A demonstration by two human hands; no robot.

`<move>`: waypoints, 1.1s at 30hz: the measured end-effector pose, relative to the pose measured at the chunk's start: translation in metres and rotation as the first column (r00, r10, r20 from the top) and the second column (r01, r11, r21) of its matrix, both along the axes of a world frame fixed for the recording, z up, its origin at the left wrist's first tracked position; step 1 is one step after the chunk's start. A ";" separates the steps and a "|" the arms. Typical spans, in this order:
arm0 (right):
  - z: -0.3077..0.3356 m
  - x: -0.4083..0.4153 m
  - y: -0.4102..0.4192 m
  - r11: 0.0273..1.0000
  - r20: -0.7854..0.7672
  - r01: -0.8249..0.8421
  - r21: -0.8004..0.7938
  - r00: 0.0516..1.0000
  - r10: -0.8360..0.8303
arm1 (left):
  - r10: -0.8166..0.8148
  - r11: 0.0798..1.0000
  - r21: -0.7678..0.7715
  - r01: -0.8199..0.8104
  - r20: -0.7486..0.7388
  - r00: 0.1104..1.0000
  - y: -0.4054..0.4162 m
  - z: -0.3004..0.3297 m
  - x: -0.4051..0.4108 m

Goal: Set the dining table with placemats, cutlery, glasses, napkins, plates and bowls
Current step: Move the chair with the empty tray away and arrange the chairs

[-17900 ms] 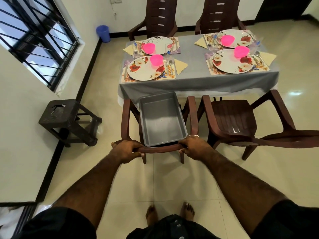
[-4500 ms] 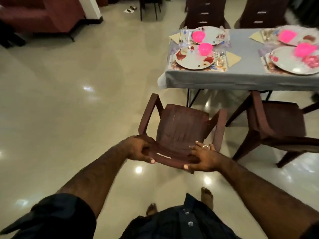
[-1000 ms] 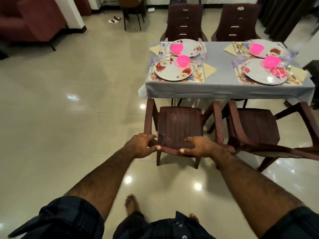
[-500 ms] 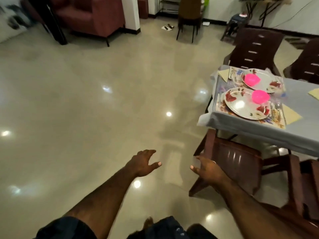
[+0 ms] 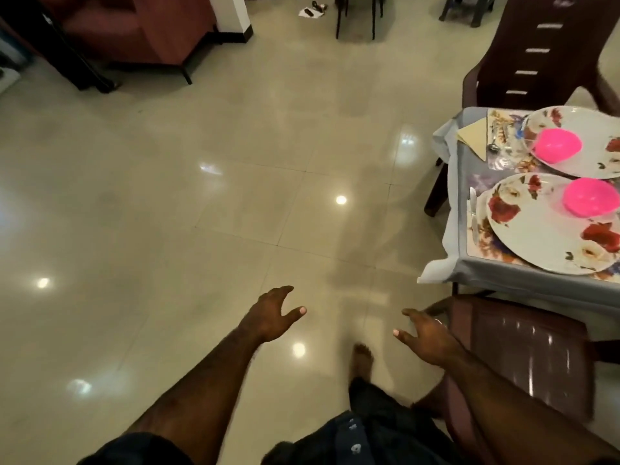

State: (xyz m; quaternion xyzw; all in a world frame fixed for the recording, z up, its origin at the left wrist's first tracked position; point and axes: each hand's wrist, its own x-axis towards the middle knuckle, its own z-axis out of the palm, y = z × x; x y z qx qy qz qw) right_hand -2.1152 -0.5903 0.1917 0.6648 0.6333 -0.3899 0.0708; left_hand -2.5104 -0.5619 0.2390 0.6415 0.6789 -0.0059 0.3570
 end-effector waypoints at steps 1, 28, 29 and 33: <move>-0.004 0.000 0.021 1.000 -0.013 -0.003 0.017 1.000 0.004 | 0.020 1.000 0.008 -0.020 -0.002 1.000 0.023 0.002 -0.004; -0.034 0.065 0.589 0.798 -0.060 0.596 -0.095 0.796 -0.602 | 0.078 0.997 -0.002 -0.081 0.315 0.946 0.815 0.008 0.058; -0.041 0.071 0.614 0.797 -0.065 0.595 -0.105 0.795 -0.603 | 0.079 0.996 0.009 -0.086 0.323 0.943 0.850 0.008 0.072; -0.060 0.105 0.728 0.808 -0.045 0.588 -0.041 0.807 -0.589 | 0.066 0.998 -0.007 -0.068 0.310 0.948 0.953 -0.001 0.109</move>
